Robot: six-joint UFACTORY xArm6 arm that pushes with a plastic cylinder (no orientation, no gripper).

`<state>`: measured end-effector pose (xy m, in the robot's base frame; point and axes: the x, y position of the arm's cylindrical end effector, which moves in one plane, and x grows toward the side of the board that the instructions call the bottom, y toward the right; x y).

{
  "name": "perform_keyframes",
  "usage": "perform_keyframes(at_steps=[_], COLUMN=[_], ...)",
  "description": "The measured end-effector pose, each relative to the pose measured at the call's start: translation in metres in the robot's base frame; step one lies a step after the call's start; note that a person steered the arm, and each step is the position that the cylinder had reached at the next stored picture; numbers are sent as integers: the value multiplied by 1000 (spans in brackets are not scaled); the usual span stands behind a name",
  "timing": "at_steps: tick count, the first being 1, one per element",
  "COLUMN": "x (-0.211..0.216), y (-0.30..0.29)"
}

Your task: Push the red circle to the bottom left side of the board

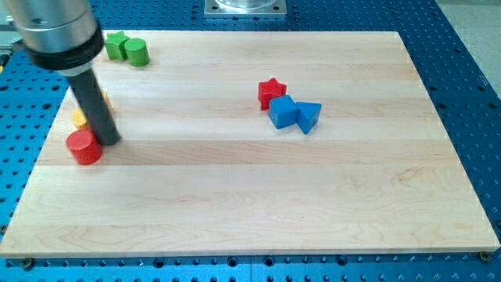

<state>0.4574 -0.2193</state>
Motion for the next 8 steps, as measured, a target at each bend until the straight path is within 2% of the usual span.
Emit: perform_keyframes(at_steps=[1, 2, 3, 4, 5, 6, 7, 8], x=[22, 66, 47, 54, 55, 74, 55, 56], y=[-1, -1, -5, -48, -22, -22, -66, -78])
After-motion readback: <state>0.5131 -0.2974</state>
